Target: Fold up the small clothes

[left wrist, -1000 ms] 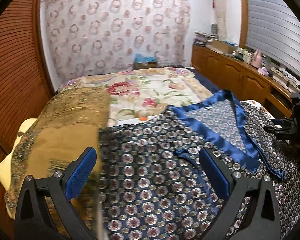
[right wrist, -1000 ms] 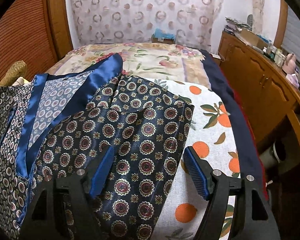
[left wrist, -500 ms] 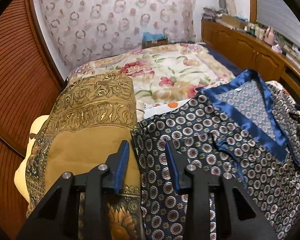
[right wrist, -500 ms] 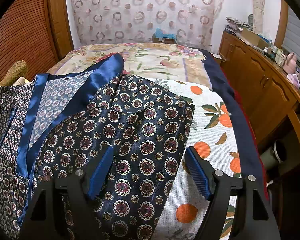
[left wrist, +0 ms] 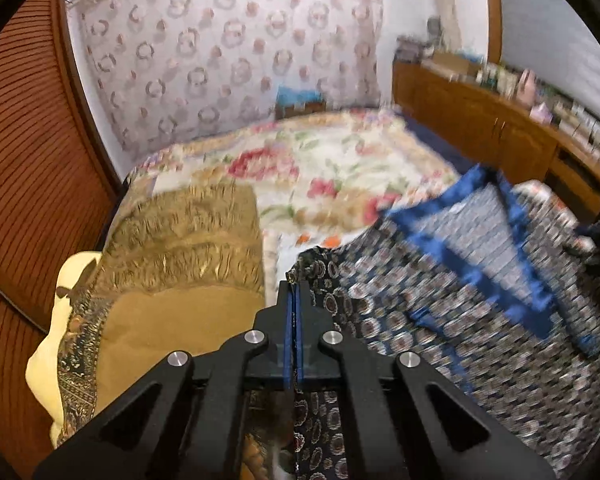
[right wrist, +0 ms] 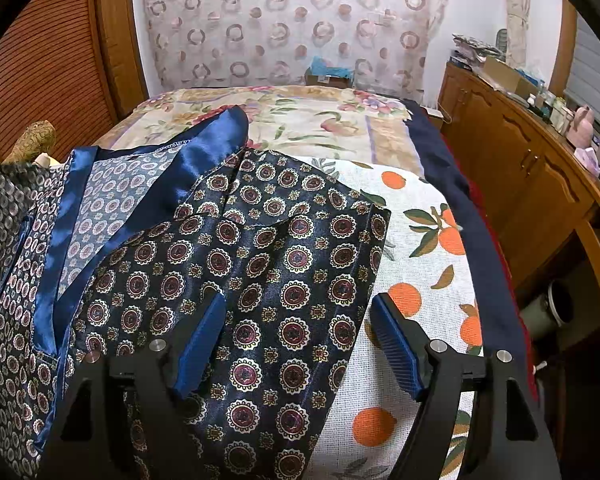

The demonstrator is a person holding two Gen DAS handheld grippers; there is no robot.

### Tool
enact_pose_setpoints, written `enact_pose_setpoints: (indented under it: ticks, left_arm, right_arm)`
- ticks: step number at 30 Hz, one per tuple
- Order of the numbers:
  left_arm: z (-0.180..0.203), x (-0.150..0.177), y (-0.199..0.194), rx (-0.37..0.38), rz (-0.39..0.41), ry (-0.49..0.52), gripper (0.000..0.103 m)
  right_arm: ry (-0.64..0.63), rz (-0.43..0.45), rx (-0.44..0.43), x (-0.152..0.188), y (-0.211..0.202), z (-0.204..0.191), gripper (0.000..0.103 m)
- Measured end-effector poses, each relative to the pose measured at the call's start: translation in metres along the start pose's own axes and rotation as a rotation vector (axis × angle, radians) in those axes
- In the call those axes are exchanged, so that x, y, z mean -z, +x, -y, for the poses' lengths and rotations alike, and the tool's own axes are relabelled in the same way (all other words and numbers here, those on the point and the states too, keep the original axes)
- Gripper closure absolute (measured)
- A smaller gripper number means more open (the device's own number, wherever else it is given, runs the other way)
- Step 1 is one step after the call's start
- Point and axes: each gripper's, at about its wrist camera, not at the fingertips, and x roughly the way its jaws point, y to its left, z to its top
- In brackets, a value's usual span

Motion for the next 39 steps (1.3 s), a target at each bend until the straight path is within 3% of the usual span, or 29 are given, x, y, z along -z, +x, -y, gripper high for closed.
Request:
enact_pose_setpoints:
  ticks: [5,15,23,26,27,28,32,39]
  left_arm:
    - [0.008,-0.001,-0.03,0.046,0.07,-0.011,0.101]
    - [0.017,0.027,-0.044,0.114,0.078,-0.044,0.101]
    - [0.024,0.048,-0.05,0.141,0.069,-0.064,0.101]
    - [0.028,0.057,-0.057,0.15,0.073,-0.062,0.101]
    - [0.029,0.058,-0.059,0.15,0.074,-0.06,0.101]
    - [0.031,0.061,-0.063,0.152,0.077,-0.057,0.101]
    - [0.034,0.069,-0.079,0.153,0.098,-0.057,0.101]
    - [0.032,0.086,-0.124,0.13,0.162,-0.068,0.101]
  right_arm:
    - [0.001,0.002,-0.001,0.0,0.0,0.0,0.026]
    - [-0.018,-0.007,-0.021,-0.004,0.002,0.006,0.026]
    - [0.017,-0.023,-0.037,-0.028,0.015,0.019,0.045]
    - [0.009,-0.006,-0.014,-0.031,0.018,0.018,0.067]
    - [0.004,-0.003,-0.023,-0.03,0.018,0.017,0.086]
    - [0.009,-0.002,-0.06,-0.03,0.016,0.016,0.096]
    - [0.012,0.064,-0.108,-0.023,-0.004,0.01,0.099]
    - [0.024,0.238,-0.131,-0.002,-0.083,0.001,0.102]
